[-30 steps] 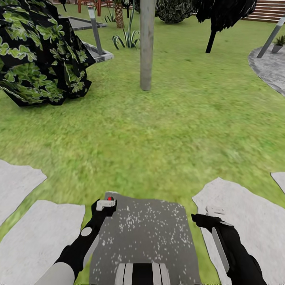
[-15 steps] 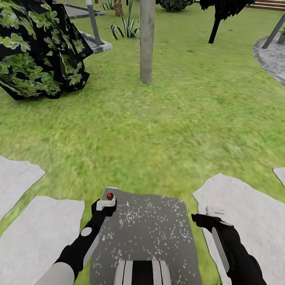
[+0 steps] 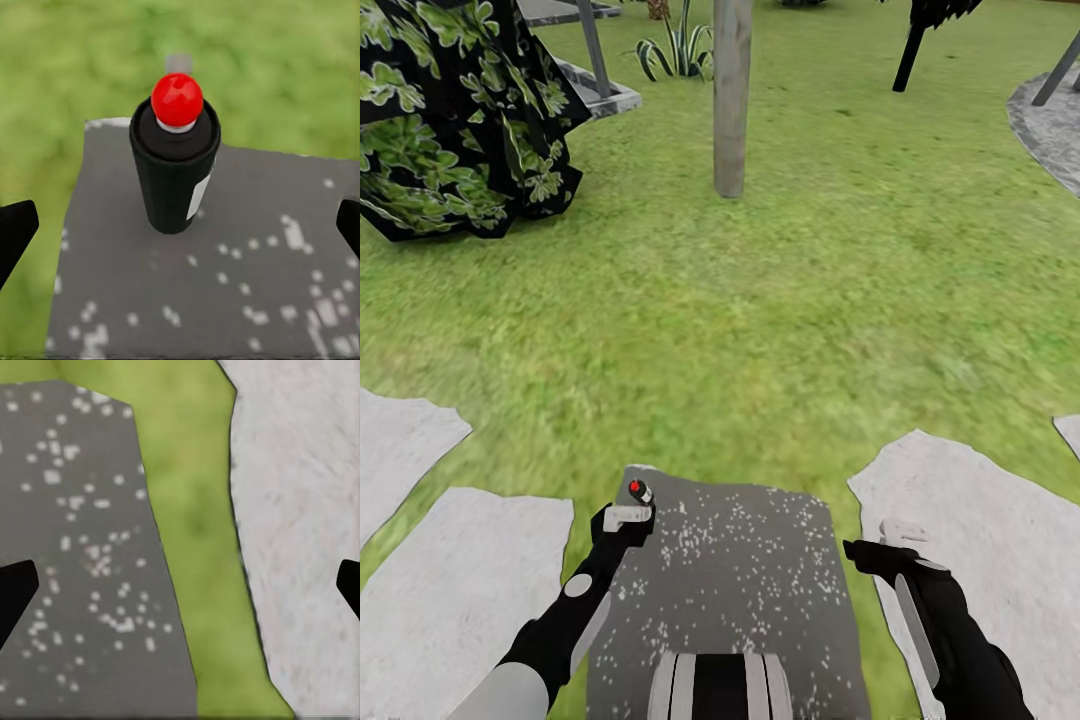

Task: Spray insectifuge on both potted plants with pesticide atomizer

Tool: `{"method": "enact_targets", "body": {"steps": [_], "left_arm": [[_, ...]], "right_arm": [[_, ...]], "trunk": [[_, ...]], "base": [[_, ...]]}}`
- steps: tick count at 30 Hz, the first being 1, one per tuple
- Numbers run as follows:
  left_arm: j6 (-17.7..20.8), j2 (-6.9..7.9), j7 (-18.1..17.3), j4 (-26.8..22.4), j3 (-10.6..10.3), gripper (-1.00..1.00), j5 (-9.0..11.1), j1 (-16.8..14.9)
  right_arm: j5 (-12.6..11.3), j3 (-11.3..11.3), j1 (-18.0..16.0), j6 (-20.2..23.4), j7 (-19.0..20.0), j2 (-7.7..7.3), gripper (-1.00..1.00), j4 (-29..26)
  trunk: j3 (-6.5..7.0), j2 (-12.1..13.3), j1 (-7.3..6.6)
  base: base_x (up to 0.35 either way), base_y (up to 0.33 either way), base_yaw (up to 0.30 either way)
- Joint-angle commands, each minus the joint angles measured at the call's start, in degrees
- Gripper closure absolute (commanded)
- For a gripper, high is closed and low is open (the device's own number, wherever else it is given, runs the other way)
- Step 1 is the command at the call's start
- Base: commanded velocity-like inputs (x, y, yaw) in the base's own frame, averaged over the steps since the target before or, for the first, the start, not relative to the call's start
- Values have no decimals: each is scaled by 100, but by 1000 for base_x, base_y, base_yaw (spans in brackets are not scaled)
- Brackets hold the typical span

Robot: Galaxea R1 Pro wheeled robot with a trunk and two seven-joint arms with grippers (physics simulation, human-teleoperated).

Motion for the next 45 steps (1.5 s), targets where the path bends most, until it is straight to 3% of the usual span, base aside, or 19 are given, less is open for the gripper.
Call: {"method": "enact_targets", "body": {"steps": [1,45], "left_arm": [[-19,1,2,4,-5,-100,-1,-3],[-14,-2,2,4,-14,-100,-1,-3]], "right_arm": [[-11,-1,-2,28,-3,-1,-100,-7],[-2,-1,-2,28,-3,-1,-100,-7]], "trunk": [[-31,-3,1],[-61,-4,4]], "base": [[0,0,0],[61,0,0]]}}
